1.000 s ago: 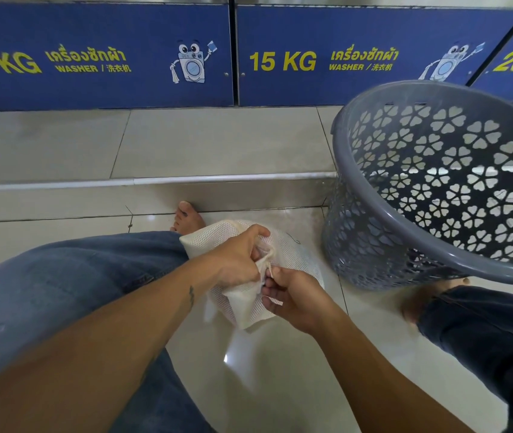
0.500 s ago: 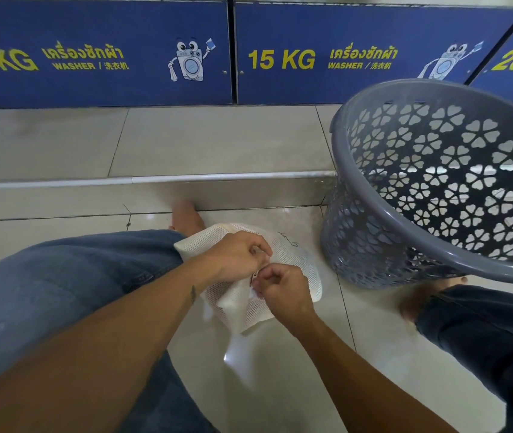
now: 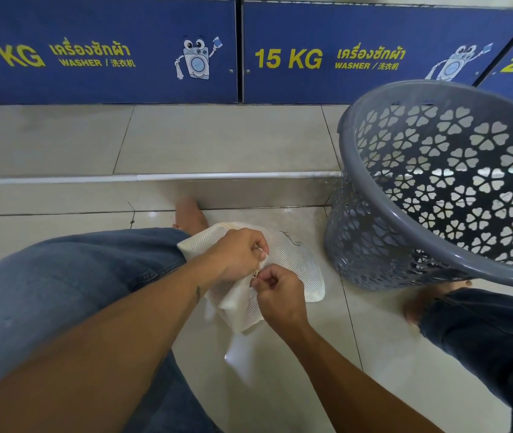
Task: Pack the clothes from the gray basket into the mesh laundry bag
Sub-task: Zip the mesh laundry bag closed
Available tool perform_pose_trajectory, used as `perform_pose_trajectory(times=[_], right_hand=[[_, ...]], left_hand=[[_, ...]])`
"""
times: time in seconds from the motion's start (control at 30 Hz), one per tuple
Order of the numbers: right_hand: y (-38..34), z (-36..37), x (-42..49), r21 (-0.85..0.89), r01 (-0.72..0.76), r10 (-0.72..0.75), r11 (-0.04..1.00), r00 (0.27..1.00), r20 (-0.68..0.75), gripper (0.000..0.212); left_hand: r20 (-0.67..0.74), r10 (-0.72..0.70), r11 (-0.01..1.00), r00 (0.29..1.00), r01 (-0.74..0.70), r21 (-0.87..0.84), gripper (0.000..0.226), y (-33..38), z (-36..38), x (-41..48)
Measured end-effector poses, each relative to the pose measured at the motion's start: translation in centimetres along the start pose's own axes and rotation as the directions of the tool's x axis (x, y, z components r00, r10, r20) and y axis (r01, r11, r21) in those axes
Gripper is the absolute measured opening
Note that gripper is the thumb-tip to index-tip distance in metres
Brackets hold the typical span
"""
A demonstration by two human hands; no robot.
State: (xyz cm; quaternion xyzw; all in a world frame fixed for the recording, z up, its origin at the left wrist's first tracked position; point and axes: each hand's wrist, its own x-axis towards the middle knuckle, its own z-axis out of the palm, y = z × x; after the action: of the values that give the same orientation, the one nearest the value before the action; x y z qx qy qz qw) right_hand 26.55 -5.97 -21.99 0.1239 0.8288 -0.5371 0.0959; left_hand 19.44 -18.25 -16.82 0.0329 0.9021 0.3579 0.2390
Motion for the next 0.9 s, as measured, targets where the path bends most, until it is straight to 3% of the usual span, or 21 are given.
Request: perform_pose_trajectory(times=[0.3, 0.67, 0.9], right_hand=[[0.07, -0.43, 0.14, -0.029, 0.069, -0.071, 0.997, 0.994, -0.078, 0.025], [0.01, -0.73, 0.64, -0.165, 0.317, -0.318, 0.934, 0.948, 0.019, 0.019], [0.52, -0.84, 0.56, -0.193, 0.379, -0.377, 0.905, 0.925, 0.048, 0.018]], left_hand=[[-0.016, -0.033, 0.996, 0.999, 0.031, -0.088, 0.008, -0.29, -0.17, 0.19], [-0.064, -0.066, 0.983, 0.996, 0.054, -0.178, 0.011, -0.57, -0.30, 0.46], [-0.078, -0.068, 0.986, 0.995, 0.055, -0.158, 0.011, -0.38, -0.27, 0.30]])
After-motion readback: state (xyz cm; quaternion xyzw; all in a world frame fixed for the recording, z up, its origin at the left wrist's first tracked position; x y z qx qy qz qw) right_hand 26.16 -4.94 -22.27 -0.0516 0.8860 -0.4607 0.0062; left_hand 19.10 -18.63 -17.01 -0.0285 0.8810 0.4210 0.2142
